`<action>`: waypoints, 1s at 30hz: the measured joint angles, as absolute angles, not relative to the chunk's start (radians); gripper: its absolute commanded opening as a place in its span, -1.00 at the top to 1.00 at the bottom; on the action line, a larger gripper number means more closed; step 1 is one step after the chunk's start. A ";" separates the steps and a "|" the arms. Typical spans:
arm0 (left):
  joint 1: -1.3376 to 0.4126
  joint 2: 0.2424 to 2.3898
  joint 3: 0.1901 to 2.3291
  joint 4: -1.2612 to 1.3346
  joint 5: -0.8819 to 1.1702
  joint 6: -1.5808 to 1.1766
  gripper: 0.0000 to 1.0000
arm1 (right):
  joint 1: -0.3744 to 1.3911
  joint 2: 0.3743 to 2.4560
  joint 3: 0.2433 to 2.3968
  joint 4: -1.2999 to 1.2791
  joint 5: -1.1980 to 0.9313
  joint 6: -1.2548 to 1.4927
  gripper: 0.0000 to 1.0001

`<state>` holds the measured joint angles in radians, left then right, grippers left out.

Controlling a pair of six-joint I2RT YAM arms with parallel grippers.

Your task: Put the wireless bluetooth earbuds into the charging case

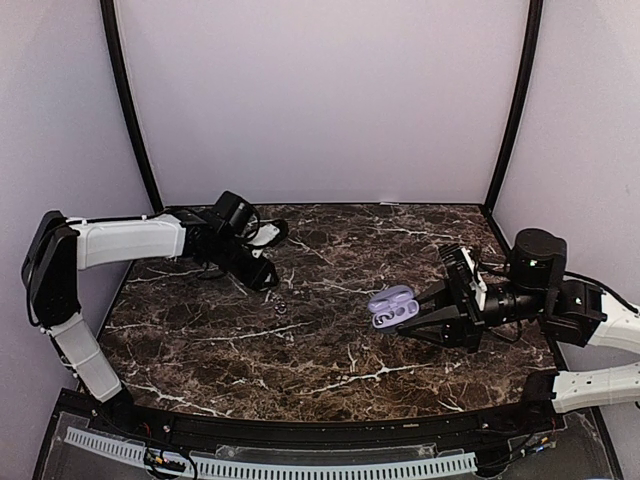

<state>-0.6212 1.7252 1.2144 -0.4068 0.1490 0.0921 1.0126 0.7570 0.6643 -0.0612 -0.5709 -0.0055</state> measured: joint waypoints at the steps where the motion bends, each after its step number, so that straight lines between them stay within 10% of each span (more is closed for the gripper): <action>1: -0.627 1.699 1.207 -0.389 0.172 0.091 0.24 | 1.013 0.756 0.664 -0.062 -0.571 -0.006 1.00; 30: -0.687 1.898 1.250 -0.440 0.217 -0.034 0.23 | 1.013 0.740 0.663 -0.068 -0.570 0.010 1.00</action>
